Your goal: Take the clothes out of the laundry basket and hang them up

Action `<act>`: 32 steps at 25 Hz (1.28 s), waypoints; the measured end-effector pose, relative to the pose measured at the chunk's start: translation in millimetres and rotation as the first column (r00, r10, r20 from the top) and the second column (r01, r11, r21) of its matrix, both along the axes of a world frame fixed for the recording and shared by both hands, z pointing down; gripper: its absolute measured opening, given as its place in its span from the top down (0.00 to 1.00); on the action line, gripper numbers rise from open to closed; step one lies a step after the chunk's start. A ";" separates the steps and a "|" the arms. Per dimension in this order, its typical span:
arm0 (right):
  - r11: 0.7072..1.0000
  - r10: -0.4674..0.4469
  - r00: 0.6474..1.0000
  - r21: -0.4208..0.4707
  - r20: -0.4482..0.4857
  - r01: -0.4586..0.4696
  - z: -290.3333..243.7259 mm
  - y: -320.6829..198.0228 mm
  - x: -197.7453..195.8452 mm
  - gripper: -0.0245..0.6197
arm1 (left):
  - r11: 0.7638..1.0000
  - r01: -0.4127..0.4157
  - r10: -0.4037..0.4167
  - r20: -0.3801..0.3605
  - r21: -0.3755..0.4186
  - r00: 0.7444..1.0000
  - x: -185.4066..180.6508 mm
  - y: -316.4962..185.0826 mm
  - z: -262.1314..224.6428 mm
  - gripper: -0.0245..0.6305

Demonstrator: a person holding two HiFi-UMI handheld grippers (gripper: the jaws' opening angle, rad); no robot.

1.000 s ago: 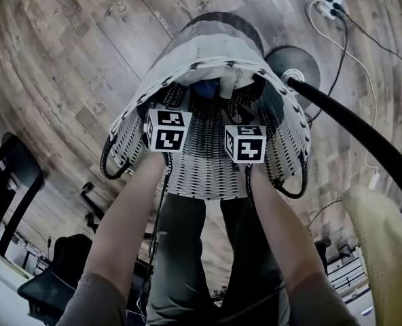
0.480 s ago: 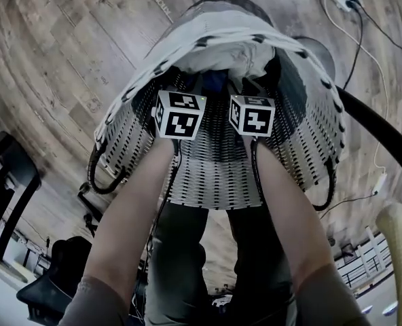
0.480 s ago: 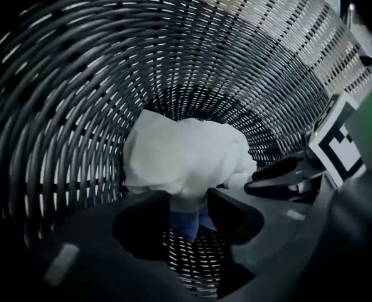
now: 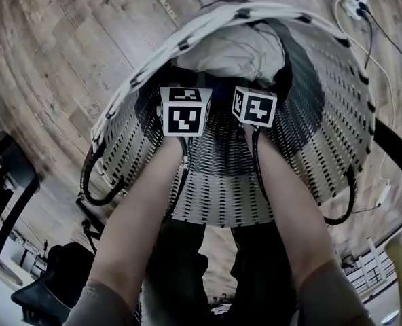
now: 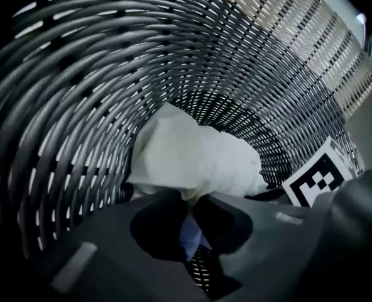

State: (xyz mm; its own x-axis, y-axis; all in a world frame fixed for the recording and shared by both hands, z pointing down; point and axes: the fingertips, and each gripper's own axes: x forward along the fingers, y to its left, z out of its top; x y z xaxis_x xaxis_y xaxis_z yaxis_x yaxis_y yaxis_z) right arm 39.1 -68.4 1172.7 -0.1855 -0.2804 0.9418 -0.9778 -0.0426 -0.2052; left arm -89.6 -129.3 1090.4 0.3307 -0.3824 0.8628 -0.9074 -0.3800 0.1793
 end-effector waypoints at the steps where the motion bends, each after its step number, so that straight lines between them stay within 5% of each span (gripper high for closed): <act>1: 1.000 0.003 1.000 -0.005 -0.004 -0.003 2.4 -1.0 2.5 0.74 | 1.000 0.003 -0.003 -0.004 -0.004 1.000 1.1 -0.1 1.8 0.91; 3: 0.999 0.029 1.000 -0.014 0.013 -0.029 2.6 -1.9 6.1 0.90 | 1.000 -0.001 0.001 -0.005 -0.021 1.000 3.3 2.3 4.4 0.91; 6: 0.998 0.049 0.997 -0.028 0.062 -0.047 -7.1 3.5 3.8 0.90 | 0.998 0.024 -0.025 -0.024 -0.063 0.999 4.8 9.4 2.7 0.92; 12: 0.993 0.113 0.984 0.004 0.138 -0.115 -49.9 7.8 4.9 0.91 | 0.955 0.221 -0.245 -0.110 -0.196 0.963 2.1 18.5 -19.7 0.93; 20: 0.975 0.207 0.956 0.036 0.206 -0.218 -136.0 -7.3 8.6 0.91 | 0.954 0.229 -0.259 -0.150 -0.192 0.954 18.5 15.3 -81.7 0.93; 32: 0.969 0.111 0.972 0.197 0.207 -0.153 -309.0 -23.0 8.9 0.91 | 0.956 0.243 -0.270 -0.180 -0.163 0.946 6.6 15.3 -214.3 0.93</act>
